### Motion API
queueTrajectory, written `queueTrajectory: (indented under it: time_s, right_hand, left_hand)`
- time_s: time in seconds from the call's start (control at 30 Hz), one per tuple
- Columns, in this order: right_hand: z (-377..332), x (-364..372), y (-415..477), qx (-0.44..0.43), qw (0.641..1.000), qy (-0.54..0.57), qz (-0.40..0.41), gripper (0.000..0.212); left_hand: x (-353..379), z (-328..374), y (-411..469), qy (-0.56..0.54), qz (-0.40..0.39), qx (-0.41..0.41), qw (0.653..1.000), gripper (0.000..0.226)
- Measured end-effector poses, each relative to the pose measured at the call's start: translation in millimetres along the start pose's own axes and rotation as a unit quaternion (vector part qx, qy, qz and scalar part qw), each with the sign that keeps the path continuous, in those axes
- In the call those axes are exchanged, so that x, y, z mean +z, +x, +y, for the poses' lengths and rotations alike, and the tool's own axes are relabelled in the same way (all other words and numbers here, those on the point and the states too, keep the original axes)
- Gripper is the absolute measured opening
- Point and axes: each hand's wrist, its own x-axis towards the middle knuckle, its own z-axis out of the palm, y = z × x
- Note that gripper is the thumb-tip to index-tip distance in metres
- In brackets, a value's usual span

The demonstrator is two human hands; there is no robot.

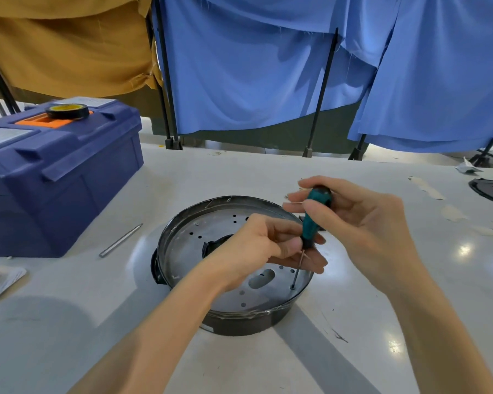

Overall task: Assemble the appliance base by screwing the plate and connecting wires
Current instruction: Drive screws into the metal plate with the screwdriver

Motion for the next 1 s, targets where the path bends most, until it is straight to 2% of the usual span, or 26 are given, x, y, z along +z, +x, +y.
queueTrajectory:
  time_s: [0.1,0.2,0.23,0.27,0.3,0.37,0.43,0.5,0.57,0.63,0.7,0.73,0.77,0.8,0.83,0.9,0.97,1.0]
  right_hand:
    - [6.2,14.7,0.8,-0.015,0.987,-0.082,0.134,0.011]
    - [12.8,39.9,1.3,-0.028,0.926,-0.241,0.289,0.020]
    - [12.4,44.6,1.5,-0.030,0.911,-0.266,0.313,0.024]
    - [11.0,43.5,2.1,-0.023,0.915,-0.269,0.300,0.027]
    - [8.7,38.1,3.8,-0.003,0.934,-0.244,0.260,0.029]
    - [1.3,24.5,6.6,0.051,0.978,-0.146,0.143,0.034]
    - [-4.0,16.5,5.7,0.036,0.996,-0.062,0.044,0.039]
    - [-3.1,13.9,3.5,-0.006,0.998,-0.049,0.026,0.031]
    - [0.3,15.7,0.7,-0.033,0.993,-0.084,0.075,0.015]
    - [6.0,24.1,-1.7,-0.052,0.975,-0.126,0.175,0.004]
    - [10.3,38.1,-4.4,-0.088,0.923,-0.222,0.302,0.013]
    - [10.5,42.9,-4.9,-0.099,0.894,-0.266,0.346,0.017]
    - [8.9,44.2,-4.8,-0.103,0.883,-0.289,0.355,0.021]
    - [6.6,39.7,-3.9,-0.096,0.896,-0.283,0.327,0.024]
    - [3.5,31.1,-1.6,-0.073,0.927,-0.246,0.274,0.025]
    - [-3.3,14.0,1.7,-0.009,0.986,-0.114,0.122,0.023]
    - [-5.5,7.2,0.5,-0.003,0.999,-0.028,0.029,0.026]
    - [-4.5,8.3,-0.5,-0.012,0.999,-0.020,0.029,0.024]
  left_hand:
    - [1.2,2.1,1.3,-0.007,-0.005,0.001,1.000,0.019]
    - [7.8,1.8,4.9,0.029,0.015,-0.015,0.999,0.018]
    - [8.2,1.5,5.2,0.038,0.023,-0.021,0.999,0.017]
    - [7.4,1.1,4.8,0.039,0.024,-0.023,0.999,0.017]
    - [5.6,0.8,3.8,0.035,0.020,-0.022,0.999,0.017]
    - [2.7,0.7,1.2,0.025,0.005,-0.019,1.000,0.020]
    - [1.3,0.4,-0.2,0.020,-0.009,-0.018,1.000,0.021]
    - [0.5,-0.2,0.1,0.013,-0.020,-0.016,1.000,0.021]
    - [-0.4,0.4,0.7,-0.007,-0.015,-0.002,1.000,0.020]
    - [0.8,1.3,1.8,-0.014,-0.004,0.012,1.000,0.019]
    - [6.1,1.5,4.3,0.005,0.000,0.010,1.000,0.018]
    - [8.3,1.2,5.5,0.012,0.001,0.004,1.000,0.016]
    - [9.0,0.9,6.1,0.014,0.000,0.001,1.000,0.015]
    - [8.6,0.7,5.8,0.013,-0.002,0.002,1.000,0.015]
    - [7.6,0.7,5.0,0.010,-0.003,0.005,1.000,0.016]
    - [4.7,1.3,2.5,0.003,-0.009,0.006,1.000,0.019]
    - [2.5,1.1,0.5,-0.008,-0.013,0.007,1.000,0.021]
    - [2.0,1.1,-0.1,-0.012,-0.013,0.009,1.000,0.021]
